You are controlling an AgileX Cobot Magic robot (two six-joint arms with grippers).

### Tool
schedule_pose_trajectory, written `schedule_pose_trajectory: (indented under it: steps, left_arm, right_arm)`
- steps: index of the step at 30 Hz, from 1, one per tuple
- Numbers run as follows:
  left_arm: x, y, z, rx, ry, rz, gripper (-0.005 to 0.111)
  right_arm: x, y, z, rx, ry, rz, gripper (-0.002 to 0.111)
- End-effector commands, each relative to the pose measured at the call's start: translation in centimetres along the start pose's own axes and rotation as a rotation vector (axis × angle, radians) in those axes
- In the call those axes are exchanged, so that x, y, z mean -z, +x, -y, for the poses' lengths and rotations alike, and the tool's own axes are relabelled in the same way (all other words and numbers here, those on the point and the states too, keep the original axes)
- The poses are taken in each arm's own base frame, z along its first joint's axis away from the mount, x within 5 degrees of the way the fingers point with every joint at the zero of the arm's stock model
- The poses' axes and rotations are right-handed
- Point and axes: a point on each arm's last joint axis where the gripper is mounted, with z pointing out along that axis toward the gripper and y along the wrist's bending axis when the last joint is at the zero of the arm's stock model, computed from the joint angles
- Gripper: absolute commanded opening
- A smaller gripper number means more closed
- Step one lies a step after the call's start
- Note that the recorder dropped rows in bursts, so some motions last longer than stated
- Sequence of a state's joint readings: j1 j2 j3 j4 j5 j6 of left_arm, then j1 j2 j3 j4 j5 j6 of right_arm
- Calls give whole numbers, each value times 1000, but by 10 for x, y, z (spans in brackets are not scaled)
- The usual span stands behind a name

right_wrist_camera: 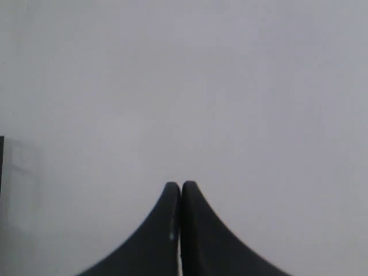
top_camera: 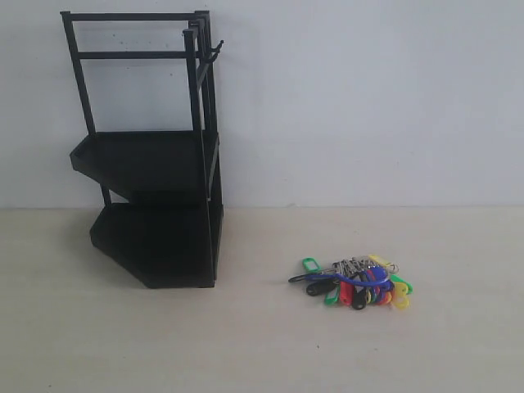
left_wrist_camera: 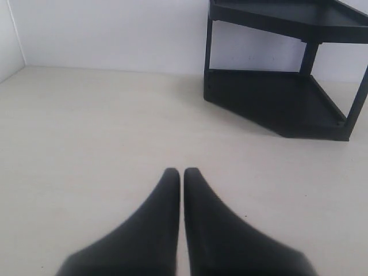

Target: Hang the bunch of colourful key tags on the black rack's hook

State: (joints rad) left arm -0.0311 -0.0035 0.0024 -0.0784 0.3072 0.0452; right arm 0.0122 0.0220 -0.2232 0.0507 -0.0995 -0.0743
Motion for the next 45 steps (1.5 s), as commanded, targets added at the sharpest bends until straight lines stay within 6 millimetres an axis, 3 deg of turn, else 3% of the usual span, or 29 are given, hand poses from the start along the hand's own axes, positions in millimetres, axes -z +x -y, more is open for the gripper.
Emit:
schedule_pose_trajectory:
  steps: [1, 5, 11, 19, 27, 30, 34, 37, 40, 42, 45]
  left_arm:
    - [0, -2, 0, 2, -3, 10, 4]
    - [0, -2, 0, 2, -3, 10, 4]
    - [0, -2, 0, 2, -3, 10, 4]
    - [0, -2, 0, 2, -3, 10, 4]
    - [0, -2, 0, 2, -3, 10, 4]
    - [0, -2, 0, 2, -3, 10, 4]
    - [0, -2, 0, 2, -3, 10, 4]
    - [0, -2, 0, 2, -3, 10, 4]
    - [0, -2, 0, 2, -3, 10, 4]
    - [0, -2, 0, 2, -3, 10, 4]
    - [0, -2, 0, 2, -3, 10, 4]
  right_arm:
    - [-22, -36, -1, 93, -39, -360, 0]
    - [-47, -53, 0, 93, -54, -556, 0]
    - [-73, -65, 0, 80, -45, -485, 0]
    - [-77, -76, 0, 65, -36, -357, 0]
    - [-80, -74, -1, 48, -39, -369, 0]
    - [-96, -67, -1, 55, -41, -405, 0]
    - [-139, -56, -4, 205, -134, -632, 0]
    - [-167, -43, -20, 347, -442, -841, 0]
    - [-186, -32, -46, 367, -762, -862, 0]
    - [-196, -17, -60, 338, -844, -889, 0]
    - [-215, 23, -73, 369, -854, -989, 0]
